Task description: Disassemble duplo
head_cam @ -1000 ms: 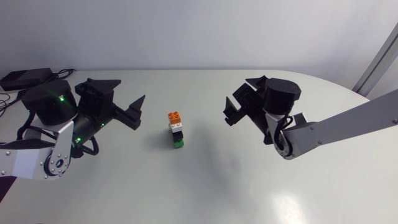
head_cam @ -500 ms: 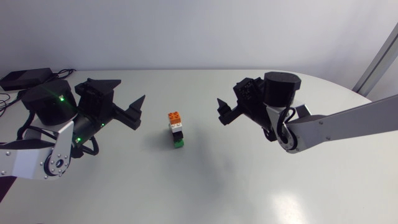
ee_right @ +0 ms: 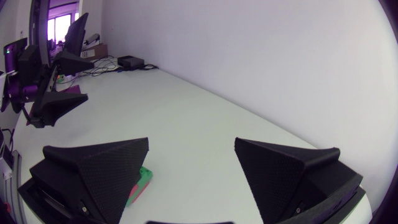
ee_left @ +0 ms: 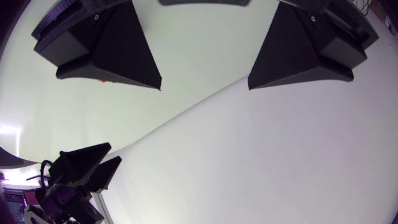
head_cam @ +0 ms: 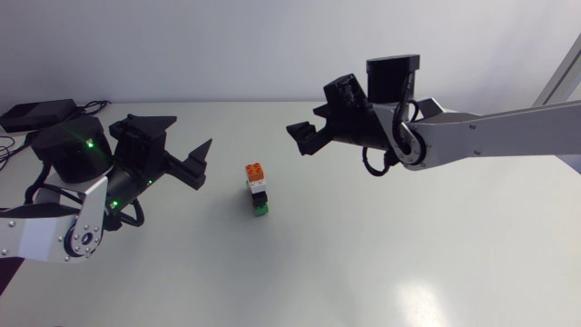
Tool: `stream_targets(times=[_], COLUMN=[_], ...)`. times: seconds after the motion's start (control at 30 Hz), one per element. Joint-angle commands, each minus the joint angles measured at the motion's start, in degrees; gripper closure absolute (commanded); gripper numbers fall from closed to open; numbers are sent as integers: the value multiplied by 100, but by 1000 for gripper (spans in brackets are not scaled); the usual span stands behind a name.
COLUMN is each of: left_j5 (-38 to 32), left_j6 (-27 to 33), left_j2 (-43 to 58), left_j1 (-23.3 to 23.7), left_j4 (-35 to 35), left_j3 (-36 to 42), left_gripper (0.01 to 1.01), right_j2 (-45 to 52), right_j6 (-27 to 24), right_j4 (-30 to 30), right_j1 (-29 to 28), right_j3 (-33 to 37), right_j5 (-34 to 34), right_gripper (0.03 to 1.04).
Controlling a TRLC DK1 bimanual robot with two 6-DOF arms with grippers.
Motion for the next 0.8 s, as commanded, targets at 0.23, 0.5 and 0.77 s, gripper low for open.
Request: stream_targets(times=[0.23, 0.5, 0.77], left_j5=[-35, -53, -61], left_j6=[184, 210, 245], left_j2=[145, 207, 321], left_j1=[-25, -8, 45], left_j4=[99, 117, 117], left_j3=[71, 150, 212], left_gripper=[48, 48, 48], right_j2=[468, 872, 881], right_j6=[309, 907, 1434], right_j4=[-1502, -1739, -1730], right_j1=[624, 1142, 1555], right_j3=[1102, 1463, 1366], right_j5=[-178, 833, 1395], right_gripper=[67, 67, 67])
